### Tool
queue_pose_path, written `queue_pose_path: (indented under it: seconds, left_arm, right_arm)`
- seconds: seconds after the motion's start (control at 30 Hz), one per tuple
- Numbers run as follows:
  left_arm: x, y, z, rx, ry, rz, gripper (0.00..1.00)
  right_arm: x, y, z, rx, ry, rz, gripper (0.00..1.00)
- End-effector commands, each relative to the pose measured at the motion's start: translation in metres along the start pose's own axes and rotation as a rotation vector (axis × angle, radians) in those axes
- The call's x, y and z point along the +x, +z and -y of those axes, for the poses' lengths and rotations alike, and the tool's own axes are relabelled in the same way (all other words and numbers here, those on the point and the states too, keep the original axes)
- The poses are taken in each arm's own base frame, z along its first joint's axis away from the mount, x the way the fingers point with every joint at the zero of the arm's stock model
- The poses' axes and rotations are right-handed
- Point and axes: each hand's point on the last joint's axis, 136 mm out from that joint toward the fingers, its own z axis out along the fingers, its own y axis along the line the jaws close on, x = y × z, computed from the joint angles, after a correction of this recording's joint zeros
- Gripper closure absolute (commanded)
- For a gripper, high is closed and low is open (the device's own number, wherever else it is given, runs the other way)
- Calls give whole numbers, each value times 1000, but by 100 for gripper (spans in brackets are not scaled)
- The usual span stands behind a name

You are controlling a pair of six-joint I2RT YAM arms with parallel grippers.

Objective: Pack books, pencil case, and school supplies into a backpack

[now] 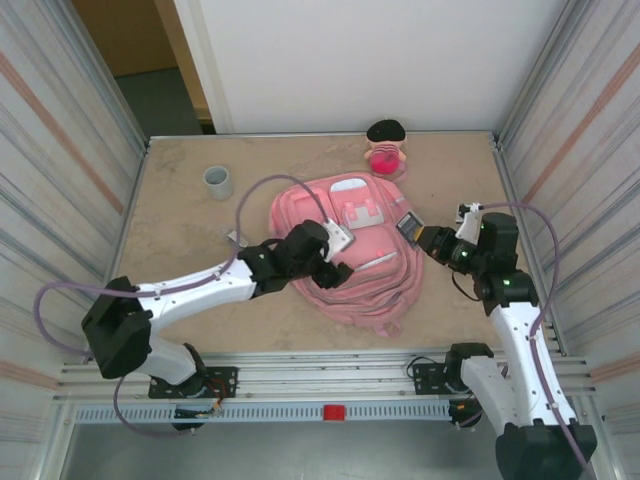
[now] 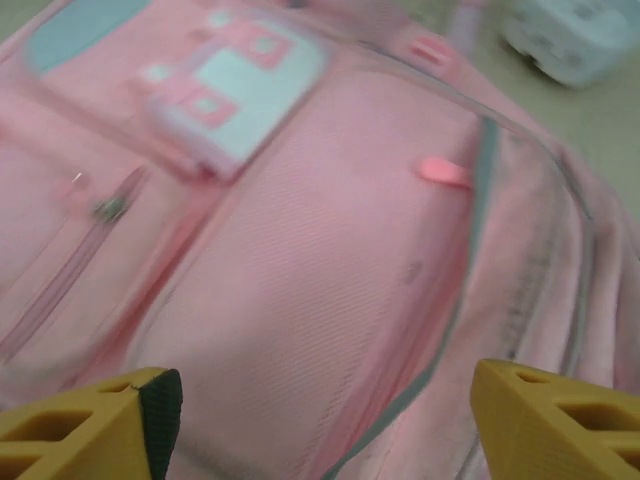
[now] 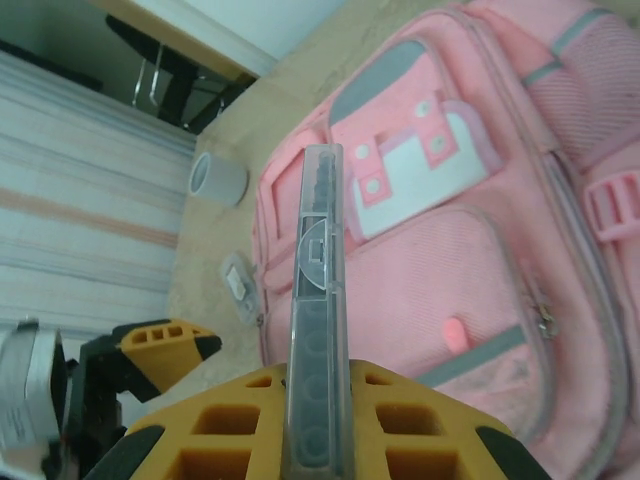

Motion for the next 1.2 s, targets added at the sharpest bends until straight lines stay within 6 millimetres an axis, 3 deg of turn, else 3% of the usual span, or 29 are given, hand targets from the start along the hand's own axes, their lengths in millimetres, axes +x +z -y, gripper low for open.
queue_pose_path:
  seconds: [0.0,0.27,0.33,0.47,0.53,0.73,0.97,1.17]
  left_arm:
    - [-10,17,26,82,377,50,27]
    - [-5,58,35,103,472,8,18]
    - [-4,67,28,59,465,-3,19]
    - [-3,77,11,-46,447,-20,35]
    - [-7,76,6,-72,430,-12,51]
    - [-33,48,2,-84,347,71,91]
    - [-80,-2,-12,-59,149,229,96]
    - [-114,-37,-46,-10,-76,354,96]
  right_arm:
    - [11,-5,-5,-47,16,-70,88]
    - [8,-4,6,-1,30,-47,88]
    - [9,-4,8,4,35,-51,88]
    - [10,-6,11,22,35,-44,89]
    - [10,-9,12,32,32,-35,89]
    - [10,-21,23,98,46,18,89]
    - [13,-43,54,273,90,140,88]
    - [33,-30,52,188,171,81,88]
